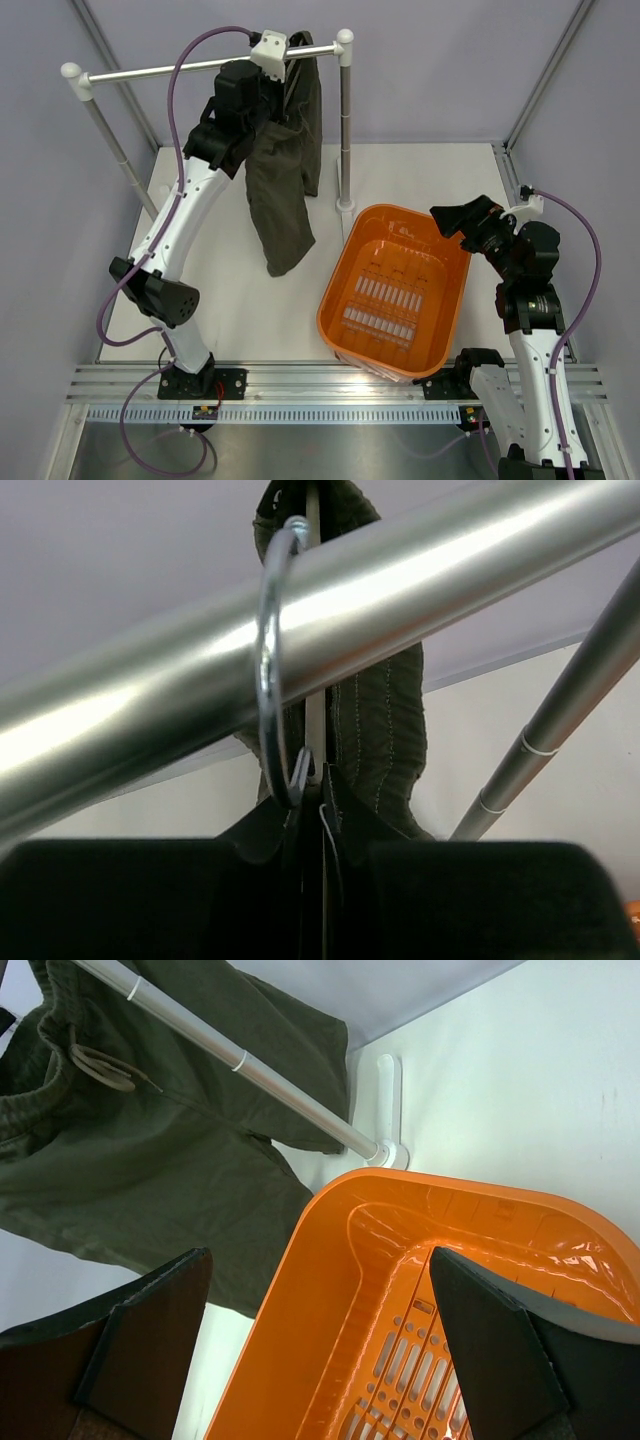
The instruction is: Remove the shorts from the hanger
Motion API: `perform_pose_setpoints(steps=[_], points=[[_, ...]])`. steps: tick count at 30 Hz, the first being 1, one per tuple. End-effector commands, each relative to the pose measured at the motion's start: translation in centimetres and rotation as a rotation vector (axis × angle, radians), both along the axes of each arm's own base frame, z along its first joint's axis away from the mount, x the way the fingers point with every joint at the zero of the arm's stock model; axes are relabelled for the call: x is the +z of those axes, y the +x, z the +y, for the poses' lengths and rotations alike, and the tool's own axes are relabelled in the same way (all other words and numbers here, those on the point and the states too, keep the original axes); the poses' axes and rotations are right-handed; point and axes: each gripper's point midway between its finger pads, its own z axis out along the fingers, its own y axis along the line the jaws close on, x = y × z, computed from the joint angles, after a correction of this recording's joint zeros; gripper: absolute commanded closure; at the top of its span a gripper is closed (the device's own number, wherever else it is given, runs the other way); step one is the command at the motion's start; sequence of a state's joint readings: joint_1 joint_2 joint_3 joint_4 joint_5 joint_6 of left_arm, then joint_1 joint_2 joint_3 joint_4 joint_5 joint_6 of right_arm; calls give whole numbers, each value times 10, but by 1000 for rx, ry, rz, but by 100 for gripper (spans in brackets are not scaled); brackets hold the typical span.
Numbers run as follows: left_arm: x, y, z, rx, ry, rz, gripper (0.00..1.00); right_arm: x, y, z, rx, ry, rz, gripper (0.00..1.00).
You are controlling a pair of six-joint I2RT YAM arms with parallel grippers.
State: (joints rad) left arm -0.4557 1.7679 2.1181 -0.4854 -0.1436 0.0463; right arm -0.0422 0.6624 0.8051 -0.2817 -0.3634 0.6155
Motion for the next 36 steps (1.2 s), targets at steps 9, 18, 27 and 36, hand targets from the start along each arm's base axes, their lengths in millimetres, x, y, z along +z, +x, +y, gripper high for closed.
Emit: perform_pose_setpoints(steps=[9, 18, 27, 36], points=[[92, -41, 19, 50, -12, -201, 100, 15, -4, 8, 51, 5, -59, 1], [109, -57, 28, 70, -21, -244, 100, 16, -5, 9, 64, 1, -65, 1], [95, -70, 33, 65, -7, -180, 100, 16, -6, 14, 97, -3, -71, 0], [68, -81, 37, 59, 9, -90, 100, 16, -7, 16, 118, -15, -55, 1]])
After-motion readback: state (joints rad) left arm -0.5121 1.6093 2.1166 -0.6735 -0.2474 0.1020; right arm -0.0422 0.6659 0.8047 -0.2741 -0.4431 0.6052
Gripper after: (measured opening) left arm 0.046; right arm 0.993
